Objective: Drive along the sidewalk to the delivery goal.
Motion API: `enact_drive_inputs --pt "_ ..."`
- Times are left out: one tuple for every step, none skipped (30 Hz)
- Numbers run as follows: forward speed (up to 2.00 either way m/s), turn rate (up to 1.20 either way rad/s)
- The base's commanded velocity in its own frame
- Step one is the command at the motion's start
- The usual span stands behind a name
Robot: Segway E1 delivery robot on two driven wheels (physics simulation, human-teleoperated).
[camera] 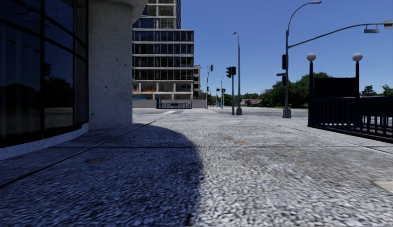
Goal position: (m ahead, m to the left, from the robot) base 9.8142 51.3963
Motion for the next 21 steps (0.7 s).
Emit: enact_drive_inputs --pt "2.00 0.00" --pt "2.00 0.00" --pt "2.00 0.00" --pt "2.00 0.00" --pt "2.00 0.00" --pt "2.00 0.00" --pt "2.00 0.00" --pt "2.00 0.00" --pt "2.00 0.00" --pt "2.00 0.00" --pt "2.00 0.00" --pt "2.00 0.00" --pt "2.00 0.00" --pt "2.00 0.00" --pt "2.00 0.00" --pt "2.00 0.00" --pt "2.00 0.00" --pt "2.00 0.00" --pt "2.00 0.00" --pt "2.00 0.00" --pt "2.00 0.00"
